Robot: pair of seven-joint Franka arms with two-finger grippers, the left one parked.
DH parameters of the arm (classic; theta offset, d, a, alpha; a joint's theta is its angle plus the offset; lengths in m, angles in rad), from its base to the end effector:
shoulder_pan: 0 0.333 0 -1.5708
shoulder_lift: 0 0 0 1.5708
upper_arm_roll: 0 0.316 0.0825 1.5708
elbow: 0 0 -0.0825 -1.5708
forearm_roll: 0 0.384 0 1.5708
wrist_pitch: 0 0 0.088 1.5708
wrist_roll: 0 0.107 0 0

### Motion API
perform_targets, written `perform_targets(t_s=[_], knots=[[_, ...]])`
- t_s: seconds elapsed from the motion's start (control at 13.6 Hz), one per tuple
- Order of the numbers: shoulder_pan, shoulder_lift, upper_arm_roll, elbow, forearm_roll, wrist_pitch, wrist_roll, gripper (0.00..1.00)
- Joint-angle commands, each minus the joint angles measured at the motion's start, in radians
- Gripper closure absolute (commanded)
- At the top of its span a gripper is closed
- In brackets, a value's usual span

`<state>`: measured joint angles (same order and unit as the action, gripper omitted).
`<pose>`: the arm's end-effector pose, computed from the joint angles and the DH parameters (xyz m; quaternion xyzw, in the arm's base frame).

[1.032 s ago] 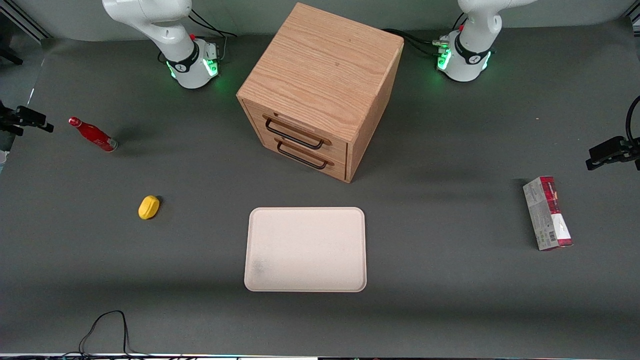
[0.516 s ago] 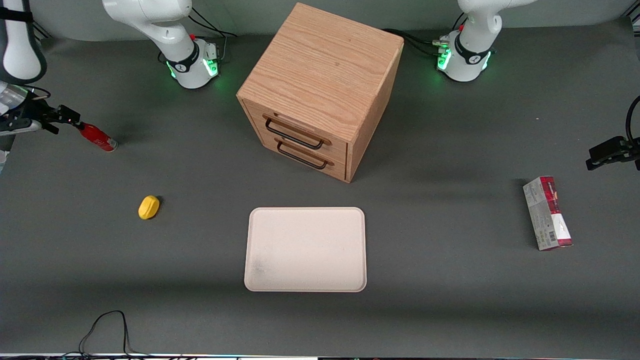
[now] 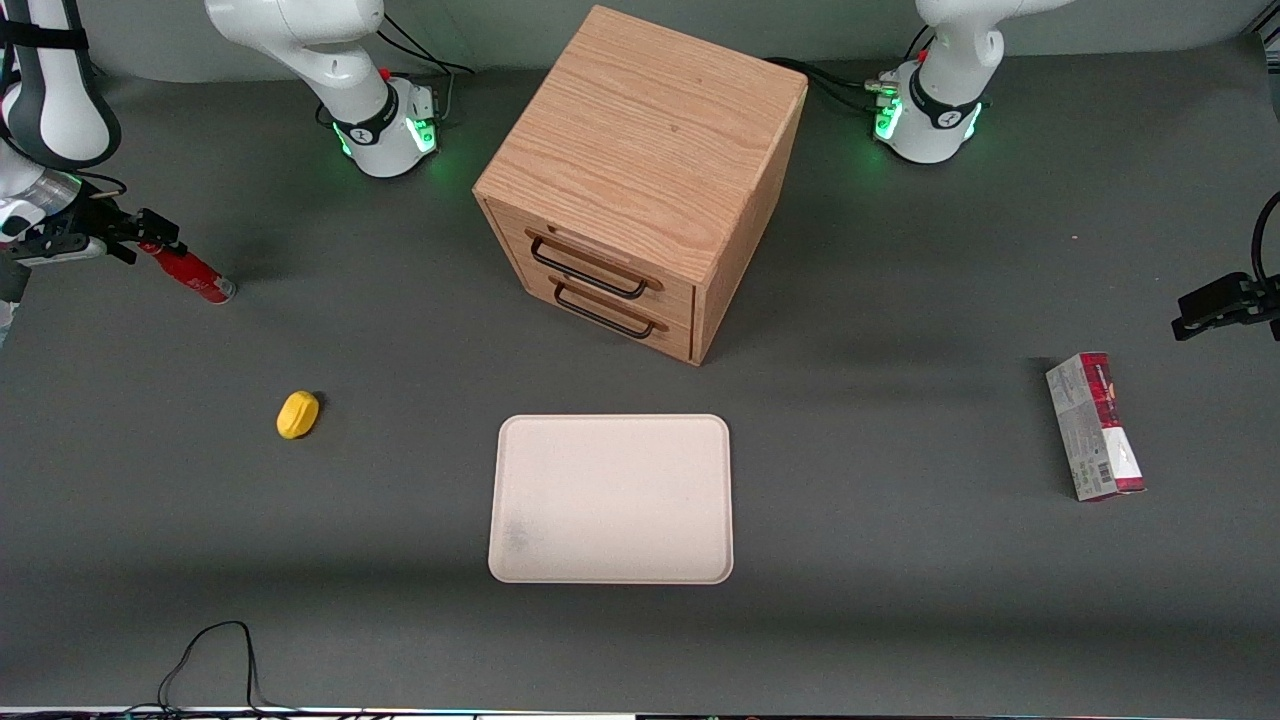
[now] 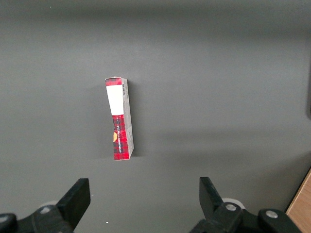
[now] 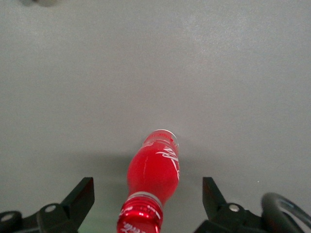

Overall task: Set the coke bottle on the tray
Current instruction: 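Lower the right gripper around the bottle neck and close it, then lift the held bottle and carry it toward the cream tray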

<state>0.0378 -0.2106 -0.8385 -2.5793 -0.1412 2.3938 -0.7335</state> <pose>0.3060 -0.3046 0.3077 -0.9990 -0.0263 -0.0087 0.0346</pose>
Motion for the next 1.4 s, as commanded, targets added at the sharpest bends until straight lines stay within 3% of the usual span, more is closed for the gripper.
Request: perform_targets(t_s=[0.0,0.15,0.22,0.29,0.66,0.96,1.18,1.33], knots=[[0.007,-0.024,-0.013,-0.016,-0.021,0.013,-0.015,0.26],[0.007,-0.021,-0.013,-0.015,-0.020,0.012,-0.012,0.78],[0.005,-0.015,-0.011,-0.013,-0.020,0.012,-0.012,0.96],[0.005,-0.013,-0.013,-0.013,-0.021,0.012,-0.012,1.00],[0.011,-0.012,0.019,0.025,-0.020,-0.019,0.055,1.00],[0.010,0.029,0.281,0.216,-0.011,-0.207,0.360,1.00],[0.010,0.111,0.473,0.510,0.000,-0.471,0.530,1.00],[0.008,0.202,0.579,0.760,0.098,-0.634,0.627,1.00]])
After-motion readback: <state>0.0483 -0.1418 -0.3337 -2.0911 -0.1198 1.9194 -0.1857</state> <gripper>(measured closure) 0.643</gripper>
